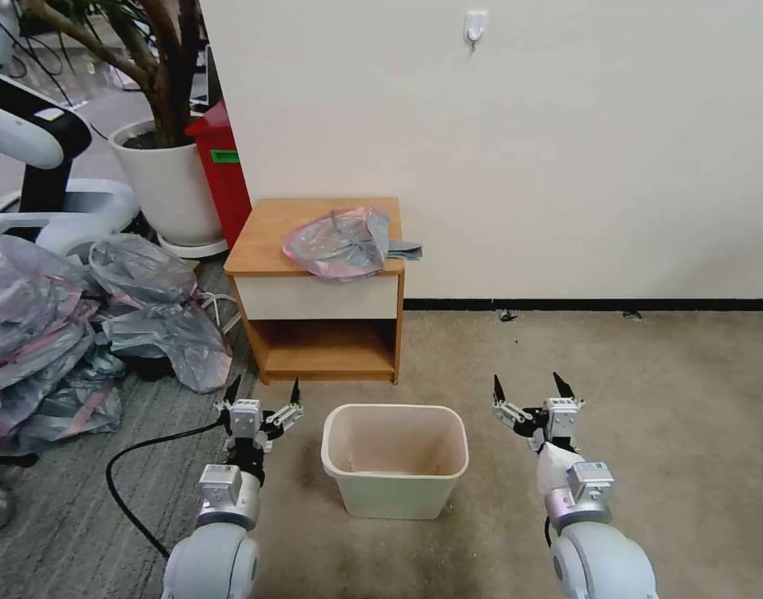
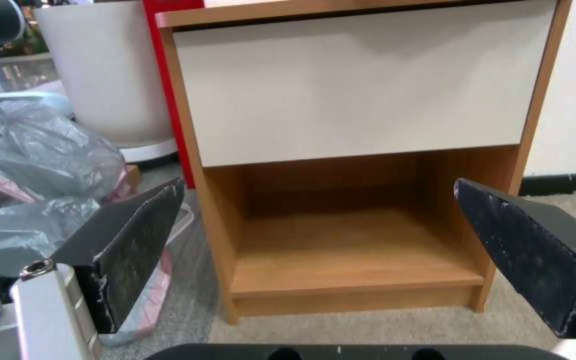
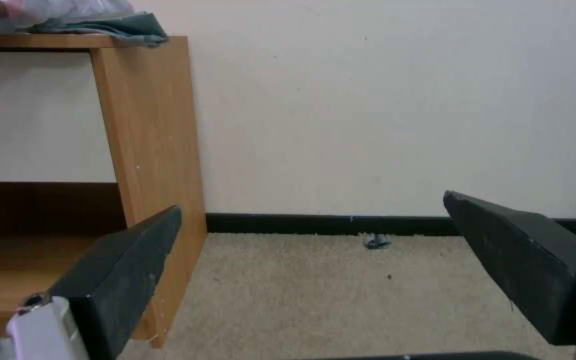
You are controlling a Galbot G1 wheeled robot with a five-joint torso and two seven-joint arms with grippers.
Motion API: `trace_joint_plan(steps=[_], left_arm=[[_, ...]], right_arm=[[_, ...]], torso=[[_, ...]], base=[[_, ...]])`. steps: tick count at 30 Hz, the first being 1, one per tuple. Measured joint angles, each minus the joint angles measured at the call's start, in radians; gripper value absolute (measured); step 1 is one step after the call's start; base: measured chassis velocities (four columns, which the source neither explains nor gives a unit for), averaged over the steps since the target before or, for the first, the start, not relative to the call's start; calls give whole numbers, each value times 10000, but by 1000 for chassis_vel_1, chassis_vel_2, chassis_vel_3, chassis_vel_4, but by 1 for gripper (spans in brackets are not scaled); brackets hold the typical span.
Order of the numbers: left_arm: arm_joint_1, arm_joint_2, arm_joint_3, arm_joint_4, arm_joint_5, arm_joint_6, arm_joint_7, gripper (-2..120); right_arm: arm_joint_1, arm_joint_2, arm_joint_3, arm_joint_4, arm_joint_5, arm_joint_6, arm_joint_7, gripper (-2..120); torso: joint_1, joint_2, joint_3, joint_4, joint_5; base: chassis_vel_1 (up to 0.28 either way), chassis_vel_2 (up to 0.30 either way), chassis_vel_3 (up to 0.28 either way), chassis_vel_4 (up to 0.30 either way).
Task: Pick up the garbage bag from the table and place it over the trash can.
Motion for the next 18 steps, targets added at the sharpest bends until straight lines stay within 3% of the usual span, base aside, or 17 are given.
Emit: trace_joint_plan(steps=[18], left_arm=[[0, 0, 0, 0, 0, 0, 0, 100]], right_arm=[[0, 0, 0, 0, 0, 0, 0, 100]], torso=[[0, 0, 0, 0, 0]], base=[[0, 0, 0, 0]])
